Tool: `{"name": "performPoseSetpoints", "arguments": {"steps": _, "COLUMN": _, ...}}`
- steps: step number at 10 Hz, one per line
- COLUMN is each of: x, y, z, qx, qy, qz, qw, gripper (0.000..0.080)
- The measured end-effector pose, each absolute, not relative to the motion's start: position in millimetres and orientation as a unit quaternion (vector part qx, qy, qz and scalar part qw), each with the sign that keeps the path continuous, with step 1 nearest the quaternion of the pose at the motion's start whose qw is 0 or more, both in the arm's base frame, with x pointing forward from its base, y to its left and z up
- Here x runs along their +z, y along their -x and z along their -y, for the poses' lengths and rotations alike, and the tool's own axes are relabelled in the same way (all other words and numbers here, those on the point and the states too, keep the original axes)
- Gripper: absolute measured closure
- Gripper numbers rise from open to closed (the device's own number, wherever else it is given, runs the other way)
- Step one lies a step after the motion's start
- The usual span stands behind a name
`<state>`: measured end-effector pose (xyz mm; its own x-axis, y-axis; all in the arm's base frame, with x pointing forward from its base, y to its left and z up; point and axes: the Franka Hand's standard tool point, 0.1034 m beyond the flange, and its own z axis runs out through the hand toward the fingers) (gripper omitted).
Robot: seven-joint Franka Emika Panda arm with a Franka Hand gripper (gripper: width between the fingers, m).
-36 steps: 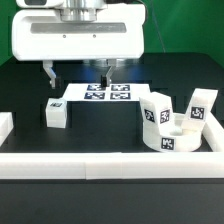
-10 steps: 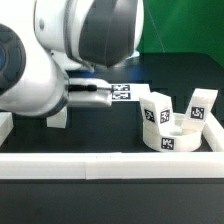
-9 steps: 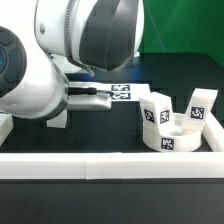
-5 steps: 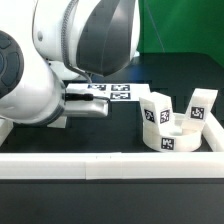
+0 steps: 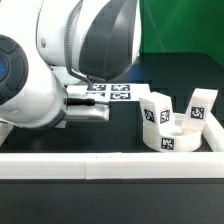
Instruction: Assemble stool
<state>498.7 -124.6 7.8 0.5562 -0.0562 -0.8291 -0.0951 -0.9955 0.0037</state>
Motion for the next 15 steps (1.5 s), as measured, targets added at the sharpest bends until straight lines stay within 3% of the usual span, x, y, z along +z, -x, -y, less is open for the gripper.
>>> {"name": "performPoseSetpoints", "arguments": {"steps": 1, "x": 7.7, "y": -499, "z": 125, "qx": 0.469, "qy": 0.882, "qz": -0.043, "qw": 0.021, "gripper": 0.0447}}
{"name": "performPoseSetpoints", "arguments": {"steps": 2, "x": 7.7, "y": -499, "z": 125, "qx": 0.469, "qy": 0.882, "qz": -0.043, "qw": 0.021, "gripper": 0.0475}}
{"name": "performPoseSetpoints", "arguments": {"steps": 4, "x": 11.5, "y": -500, "z": 124, "qx": 0.470, "qy": 0.882, "qz": -0.043, "qw": 0.021, "gripper": 0.0475}}
{"name": "performPoseSetpoints", "arguments": {"steps": 5, "x": 23.4, "y": -503, "z": 119, "qx": 0.473, "qy": 0.879, "qz": -0.054, "qw": 0.019, "gripper": 0.0475}}
{"name": "performPoseSetpoints", "arguments": {"steps": 9, "x": 99.7, "y": -520, "z": 76, "qx": 0.470, "qy": 0.874, "qz": -0.121, "qw": -0.015, "gripper": 0.0475}}
{"name": "performPoseSetpoints", "arguments": {"steps": 14, "x": 79.9, "y": -532, "z": 80, "qx": 0.405, "qy": 0.906, "qz": -0.124, "qw": -0.022, "gripper": 0.0474}}
{"name": "performPoseSetpoints", "arguments": {"steps": 15, "x": 87.4, "y": -539, "z": 67, "qx": 0.353, "qy": 0.927, "qz": -0.124, "qw": -0.025, "gripper": 0.0474}}
